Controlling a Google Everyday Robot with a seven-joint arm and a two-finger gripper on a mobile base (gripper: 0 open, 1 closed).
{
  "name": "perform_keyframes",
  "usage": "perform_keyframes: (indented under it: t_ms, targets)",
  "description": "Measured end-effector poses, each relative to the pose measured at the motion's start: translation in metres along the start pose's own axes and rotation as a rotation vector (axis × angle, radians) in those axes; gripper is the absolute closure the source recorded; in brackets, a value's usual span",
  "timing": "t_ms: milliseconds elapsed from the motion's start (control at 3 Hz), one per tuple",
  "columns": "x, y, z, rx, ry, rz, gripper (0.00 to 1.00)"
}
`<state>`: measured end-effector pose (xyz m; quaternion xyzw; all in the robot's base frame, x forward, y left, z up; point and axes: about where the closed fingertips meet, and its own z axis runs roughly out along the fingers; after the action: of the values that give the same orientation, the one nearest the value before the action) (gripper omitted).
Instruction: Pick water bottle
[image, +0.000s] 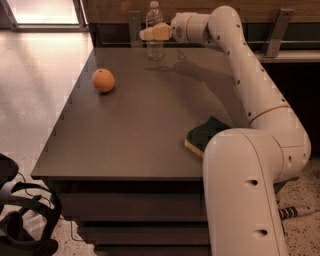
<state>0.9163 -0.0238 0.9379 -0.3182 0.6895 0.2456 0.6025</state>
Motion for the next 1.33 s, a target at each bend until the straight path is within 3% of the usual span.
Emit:
perform_keyframes:
  t_ms: [333, 667, 1000, 1333]
  targets:
    - [0.001, -0.001, 0.009, -0.002, -0.003, 0.007, 0.0]
    - [0.008, -0.005, 0.011, 0.023, 0.042, -0.005, 0.0]
    - [0.013, -0.002, 0.008, 0.039, 0.133, -0.051, 0.0]
    - [0.02, 0.004, 0.016, 0.032, 0.181, -0.075, 0.0]
